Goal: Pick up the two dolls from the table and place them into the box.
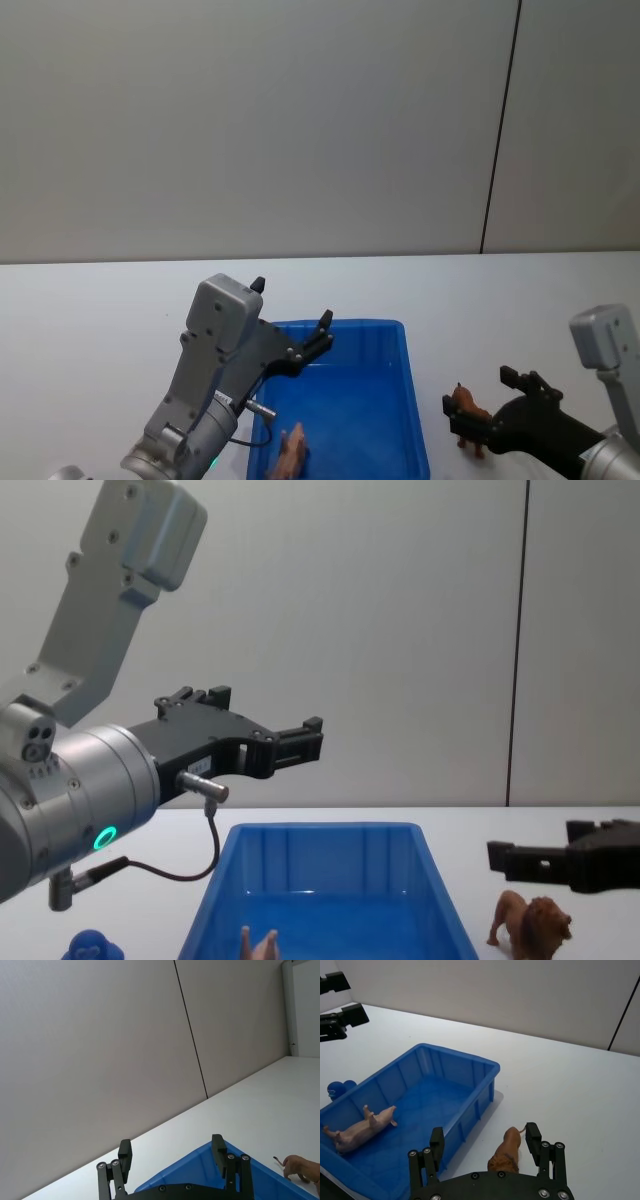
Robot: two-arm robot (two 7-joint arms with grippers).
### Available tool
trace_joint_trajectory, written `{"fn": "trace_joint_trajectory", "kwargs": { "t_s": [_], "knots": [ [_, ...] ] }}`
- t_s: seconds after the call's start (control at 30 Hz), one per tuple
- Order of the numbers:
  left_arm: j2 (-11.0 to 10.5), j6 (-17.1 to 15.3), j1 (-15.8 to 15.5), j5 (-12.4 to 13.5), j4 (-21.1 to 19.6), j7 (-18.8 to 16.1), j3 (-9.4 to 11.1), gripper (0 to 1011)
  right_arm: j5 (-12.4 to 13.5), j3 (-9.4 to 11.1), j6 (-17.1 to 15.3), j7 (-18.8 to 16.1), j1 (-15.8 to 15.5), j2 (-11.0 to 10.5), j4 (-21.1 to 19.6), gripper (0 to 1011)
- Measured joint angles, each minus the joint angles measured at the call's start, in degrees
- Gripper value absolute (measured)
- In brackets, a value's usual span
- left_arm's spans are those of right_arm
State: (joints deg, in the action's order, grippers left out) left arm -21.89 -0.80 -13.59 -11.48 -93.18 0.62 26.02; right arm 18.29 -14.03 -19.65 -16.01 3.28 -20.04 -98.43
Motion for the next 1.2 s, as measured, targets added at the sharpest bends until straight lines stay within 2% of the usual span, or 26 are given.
{"fn": "trace_joint_trajectory", "kwargs": {
  "t_s": [0.17,0.63,0.83,0.9,0.93,1.2],
  "knots": [
    [0.00,0.00,0.00,0.00,0.00,0.00,0.00,1001,0.59,0.20,-0.74,0.30,-0.28,-0.33,0.31,1001],
    [0.00,0.00,0.00,0.00,0.00,0.00,0.00,1001,1.42,0.37,-2.49,0.34,0.49,-0.10,4.48,1001],
    [0.00,0.00,0.00,0.00,0.00,0.00,0.00,1001,1.07,0.17,-2.71,0.10,0.95,0.14,6.15,855],
    [0.00,0.00,0.00,0.00,0.00,0.00,0.00,1001,1.03,0.15,-2.71,0.05,1.04,0.18,6.39,837],
    [0.00,0.00,0.00,0.00,0.00,0.00,0.00,1001,1.01,0.12,-2.69,0.01,1.10,0.23,6.62,783],
    [0.00,0.00,0.00,0.00,0.00,0.00,0.00,1001,0.95,0.01,-1.91,-0.08,1.29,0.40,7.44,533]
  ]
}}
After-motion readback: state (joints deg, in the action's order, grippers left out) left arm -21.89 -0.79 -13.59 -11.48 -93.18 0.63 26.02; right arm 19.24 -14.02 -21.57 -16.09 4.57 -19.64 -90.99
